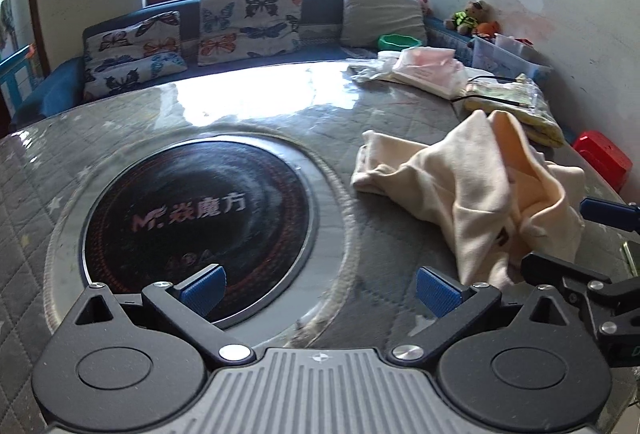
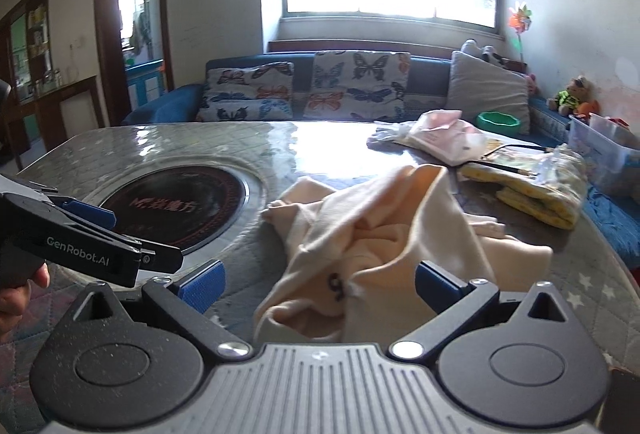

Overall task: Fold clothes
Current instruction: 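Close the left gripper on the cream sweatshirt while the right gripper grasps another edge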

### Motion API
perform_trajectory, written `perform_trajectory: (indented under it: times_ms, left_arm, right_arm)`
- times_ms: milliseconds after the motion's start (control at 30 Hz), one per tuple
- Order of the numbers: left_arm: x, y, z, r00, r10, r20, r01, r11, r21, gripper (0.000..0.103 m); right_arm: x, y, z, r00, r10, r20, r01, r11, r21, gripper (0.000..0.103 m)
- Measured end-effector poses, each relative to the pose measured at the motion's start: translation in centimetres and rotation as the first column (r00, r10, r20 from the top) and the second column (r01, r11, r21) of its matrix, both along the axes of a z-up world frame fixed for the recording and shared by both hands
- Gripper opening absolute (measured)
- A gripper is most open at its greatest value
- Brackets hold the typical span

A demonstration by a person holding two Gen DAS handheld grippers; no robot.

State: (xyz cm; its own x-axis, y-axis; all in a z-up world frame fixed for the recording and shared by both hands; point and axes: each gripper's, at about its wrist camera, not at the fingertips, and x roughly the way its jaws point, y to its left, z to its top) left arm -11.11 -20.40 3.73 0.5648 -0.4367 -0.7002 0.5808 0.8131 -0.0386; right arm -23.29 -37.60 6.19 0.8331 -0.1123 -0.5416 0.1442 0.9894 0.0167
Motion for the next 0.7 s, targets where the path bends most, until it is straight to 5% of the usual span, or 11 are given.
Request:
perform_trajectory:
  times_ms: [700]
  left_arm:
    - [-0.6,-7.8,1.1,0.977,-0.204,0.06,0.204,0.979,0.001,0.1]
  right_arm:
    - [-1.5,-5.2,0.3,0.99,-0.14,0.014,0.14,0.99,0.032,0.087]
